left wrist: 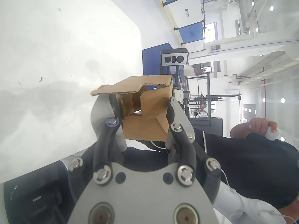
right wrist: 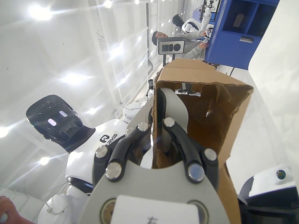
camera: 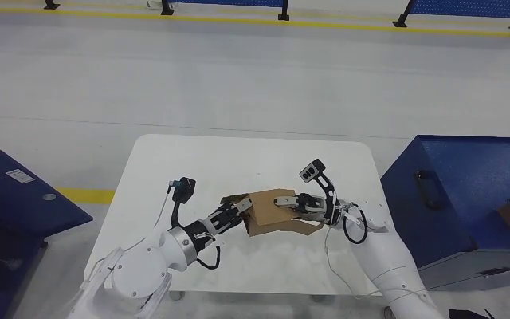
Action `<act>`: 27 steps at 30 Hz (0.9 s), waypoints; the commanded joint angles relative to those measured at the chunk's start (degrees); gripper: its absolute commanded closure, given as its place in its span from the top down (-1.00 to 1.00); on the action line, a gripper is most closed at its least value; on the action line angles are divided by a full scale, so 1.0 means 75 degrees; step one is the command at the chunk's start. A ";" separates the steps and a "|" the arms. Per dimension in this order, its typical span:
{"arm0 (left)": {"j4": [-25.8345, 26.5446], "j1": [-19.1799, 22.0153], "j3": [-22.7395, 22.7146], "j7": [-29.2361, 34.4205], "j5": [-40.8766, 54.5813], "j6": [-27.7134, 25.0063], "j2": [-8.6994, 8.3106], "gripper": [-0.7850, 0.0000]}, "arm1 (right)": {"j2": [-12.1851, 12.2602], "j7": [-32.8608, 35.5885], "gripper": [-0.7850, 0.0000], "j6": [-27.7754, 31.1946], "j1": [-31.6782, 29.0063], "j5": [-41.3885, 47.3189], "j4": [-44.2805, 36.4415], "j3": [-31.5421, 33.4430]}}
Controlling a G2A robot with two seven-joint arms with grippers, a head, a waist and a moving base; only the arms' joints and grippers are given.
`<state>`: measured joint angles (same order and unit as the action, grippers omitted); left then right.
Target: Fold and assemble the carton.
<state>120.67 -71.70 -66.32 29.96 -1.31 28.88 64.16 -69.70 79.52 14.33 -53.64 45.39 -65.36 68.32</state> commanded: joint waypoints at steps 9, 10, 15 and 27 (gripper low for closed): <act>0.0088 -0.0087 -0.0071 0.0042 -0.0022 -0.0074 -0.0003 -0.18 | -0.0007 -0.0019 -1.00 -0.0029 0.0030 0.0032 0.0007 -0.0025; 0.0101 -0.0098 -0.0075 0.0035 -0.0026 -0.0083 -0.0002 -0.18 | -0.0008 -0.0019 -1.00 -0.0033 0.0034 0.0033 0.0009 -0.0027; 0.0096 -0.0116 -0.0064 0.0054 -0.0014 -0.0137 0.0005 -0.28 | -0.0011 -0.0018 -1.00 -0.0055 0.0047 0.0060 0.0017 -0.0038; -0.0061 0.0018 0.0144 0.0063 0.0000 -0.0209 0.0055 -0.38 | -0.0016 0.0026 -1.00 -0.0107 0.0038 0.0078 0.0015 -0.0079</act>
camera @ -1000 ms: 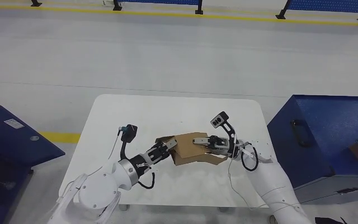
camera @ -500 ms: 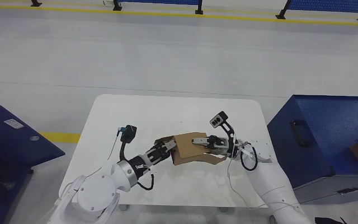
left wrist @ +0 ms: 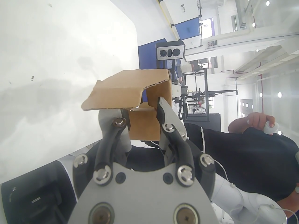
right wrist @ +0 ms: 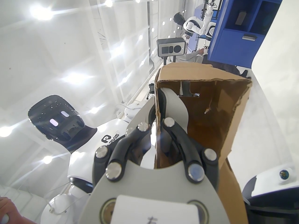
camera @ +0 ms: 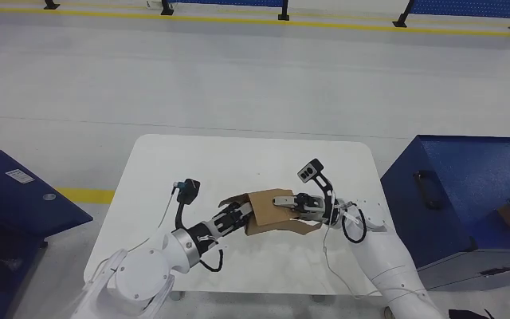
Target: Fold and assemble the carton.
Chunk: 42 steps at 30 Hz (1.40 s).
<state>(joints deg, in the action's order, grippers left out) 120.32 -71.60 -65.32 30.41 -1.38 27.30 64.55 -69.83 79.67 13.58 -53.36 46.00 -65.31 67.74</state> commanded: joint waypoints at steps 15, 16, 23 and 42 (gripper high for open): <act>-0.0111 0.0089 0.0091 0.0007 0.0035 -0.0046 0.0046 -0.28 | -0.0031 0.0212 -1.00 -0.0301 0.0063 0.0372 0.0175 -0.0053; -0.0126 0.0097 0.0115 0.0022 0.0023 -0.0052 0.0049 -0.27 | -0.0038 0.0219 -1.00 -0.0355 0.0069 0.0416 0.0192 -0.0073; 0.0112 -0.0084 -0.0300 0.0003 0.0344 -0.0173 0.0030 -0.13 | -0.0142 0.0343 -1.00 -0.1496 0.0333 0.1657 0.1006 -0.0086; 0.0234 -0.0488 -0.1504 0.0354 0.0143 -0.1047 -0.0128 0.18 | -0.0277 0.0882 -1.00 -0.4213 0.1036 0.4156 0.2287 -0.2114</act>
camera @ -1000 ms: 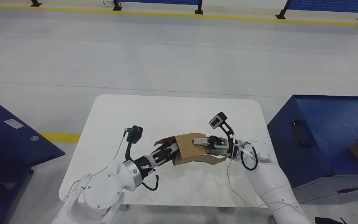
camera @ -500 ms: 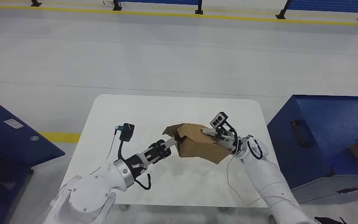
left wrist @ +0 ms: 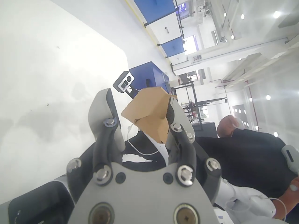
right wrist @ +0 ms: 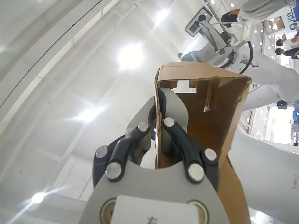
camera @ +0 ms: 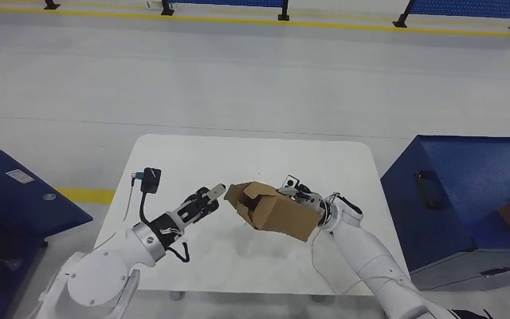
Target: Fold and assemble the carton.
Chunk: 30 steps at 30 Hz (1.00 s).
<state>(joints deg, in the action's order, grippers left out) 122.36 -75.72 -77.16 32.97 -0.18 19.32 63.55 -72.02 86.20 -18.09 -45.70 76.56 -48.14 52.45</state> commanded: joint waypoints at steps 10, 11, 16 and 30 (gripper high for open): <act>-0.0084 0.0178 0.0433 0.0457 -0.0037 0.0065 0.0007 0.18 | 0.0251 0.0240 -1.00 0.0240 0.0291 0.0682 0.0102 -0.0736; -0.0070 0.0165 0.0453 0.0471 -0.0038 0.0067 0.0006 0.18 | 0.0270 0.0240 -1.00 0.0240 0.0310 0.0727 0.0101 -0.0784; 0.0024 0.0119 0.0646 0.0552 -0.0144 0.0035 0.0005 0.16 | 0.0344 0.0240 -1.00 0.0240 0.0398 0.0936 0.0098 -0.0972; -0.0231 0.0522 0.1305 0.0496 -0.0430 0.0304 0.0073 0.32 | 0.0487 0.0240 -1.00 0.0241 0.0521 0.1169 0.0035 -0.1306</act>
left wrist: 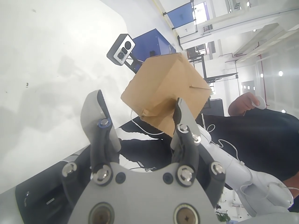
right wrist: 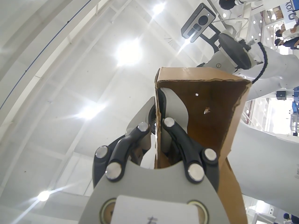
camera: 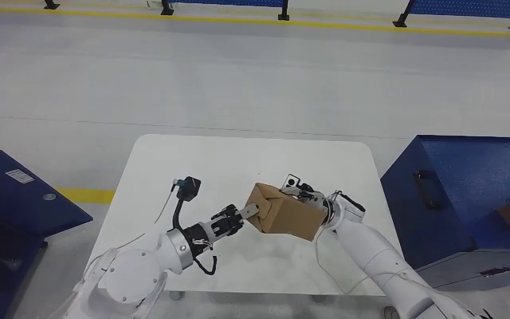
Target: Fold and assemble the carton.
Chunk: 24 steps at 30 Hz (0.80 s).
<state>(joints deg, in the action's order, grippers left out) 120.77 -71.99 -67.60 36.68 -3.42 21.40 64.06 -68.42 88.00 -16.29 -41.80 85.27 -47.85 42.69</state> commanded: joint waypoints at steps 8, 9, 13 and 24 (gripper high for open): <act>-0.0141 0.0198 0.0372 -0.0077 -0.0159 0.0213 0.0051 0.24 | 0.0075 0.0000 -1.00 0.0000 -0.0051 0.0039 -0.0130 -0.0048; -0.0169 0.0222 0.0410 -0.0090 -0.0201 0.0250 0.0056 0.22 | 0.0084 0.0000 -1.00 0.0001 -0.0057 0.0031 -0.0149 -0.0050; -0.0258 0.0301 0.0518 -0.0144 -0.0250 0.0357 0.0079 0.18 | 0.0119 0.0000 -1.00 0.0001 -0.0091 0.0034 -0.0216 -0.0050; -0.0084 0.0235 0.0474 -0.0250 -0.0312 0.0461 0.0087 0.11 | 0.0235 0.0000 -1.00 0.0000 -0.0165 0.0100 -0.0317 -0.0021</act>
<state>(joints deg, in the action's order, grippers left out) 119.81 -70.06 -63.93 34.88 -5.66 24.92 64.74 -66.70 88.00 -16.29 -43.00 85.91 -50.17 42.58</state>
